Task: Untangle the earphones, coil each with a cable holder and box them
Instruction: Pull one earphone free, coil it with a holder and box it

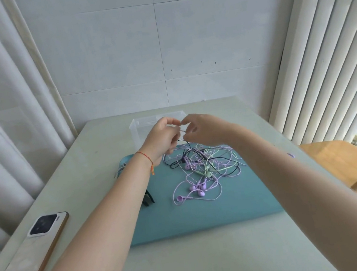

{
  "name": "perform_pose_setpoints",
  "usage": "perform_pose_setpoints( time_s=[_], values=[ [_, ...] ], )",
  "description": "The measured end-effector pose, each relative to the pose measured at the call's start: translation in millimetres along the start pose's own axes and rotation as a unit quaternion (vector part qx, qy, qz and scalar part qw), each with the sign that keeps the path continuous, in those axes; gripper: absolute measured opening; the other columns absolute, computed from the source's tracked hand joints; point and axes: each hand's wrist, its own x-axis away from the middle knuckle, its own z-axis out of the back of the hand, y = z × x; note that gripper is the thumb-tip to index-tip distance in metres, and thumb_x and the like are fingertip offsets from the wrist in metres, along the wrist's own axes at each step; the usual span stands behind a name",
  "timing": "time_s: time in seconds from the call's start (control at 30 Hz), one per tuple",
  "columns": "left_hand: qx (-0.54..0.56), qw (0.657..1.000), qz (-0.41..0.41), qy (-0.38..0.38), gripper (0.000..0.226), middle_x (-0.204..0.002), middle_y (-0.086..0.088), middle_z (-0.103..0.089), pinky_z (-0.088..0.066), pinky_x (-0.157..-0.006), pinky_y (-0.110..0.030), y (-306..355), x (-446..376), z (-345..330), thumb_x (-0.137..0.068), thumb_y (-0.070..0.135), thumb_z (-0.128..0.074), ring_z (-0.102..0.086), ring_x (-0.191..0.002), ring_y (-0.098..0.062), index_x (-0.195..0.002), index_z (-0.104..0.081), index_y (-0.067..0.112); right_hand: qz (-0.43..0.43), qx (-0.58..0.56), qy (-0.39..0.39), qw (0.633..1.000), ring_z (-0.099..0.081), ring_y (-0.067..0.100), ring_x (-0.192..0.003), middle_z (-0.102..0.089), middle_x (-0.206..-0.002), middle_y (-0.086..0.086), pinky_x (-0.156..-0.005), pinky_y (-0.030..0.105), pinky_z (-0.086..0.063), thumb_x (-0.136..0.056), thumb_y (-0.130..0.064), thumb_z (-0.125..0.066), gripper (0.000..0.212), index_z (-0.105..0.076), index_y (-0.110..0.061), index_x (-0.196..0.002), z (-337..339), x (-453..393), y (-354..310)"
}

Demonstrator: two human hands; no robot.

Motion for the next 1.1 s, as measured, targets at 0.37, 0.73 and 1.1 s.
perform_pose_setpoints(
  time_s=[0.37,0.73,1.1],
  values=[
    [0.205,0.964,0.121,-0.121,0.035,-0.048,0.008,-0.024,-0.012,-0.033,-0.014,-21,4,8,-0.104,0.033,-0.036,-0.019,-0.032,-0.003,-0.078,-0.052,0.015,-0.073,-0.225,0.115,0.965,-0.057,0.021,-0.036,-0.062,-0.055,0.005,-0.043,0.022,-0.045,-0.096,-0.023,-0.05,0.02,-0.07,-0.018,-0.098,-21,-25,15],
    [0.443,0.891,0.046,-0.088,0.026,-0.085,-0.006,-0.059,-0.035,-0.05,-0.015,-20,-13,6,-0.097,0.01,-0.041,-0.054,-0.07,-0.011,-0.106,-0.063,0.0,-0.1,-0.148,-0.032,0.983,-0.052,0.016,-0.032,-0.057,-0.042,0.002,-0.038,0.015,-0.04,-0.09,0.0,-0.036,0.033,-0.056,-0.008,-0.066,-57,-41,6],
    [0.444,0.895,-0.027,0.016,0.023,-0.104,-0.011,-0.072,-0.056,-0.087,-0.033,-26,-21,15,-0.104,0.009,-0.035,-0.069,-0.102,-0.029,-0.107,-0.058,0.006,-0.065,-0.306,-0.004,0.95,-0.041,0.014,-0.034,-0.056,-0.055,-0.001,-0.041,0.018,-0.036,-0.095,-0.012,-0.051,0.02,-0.068,-0.02,-0.086,-50,-28,5]
  ],
)
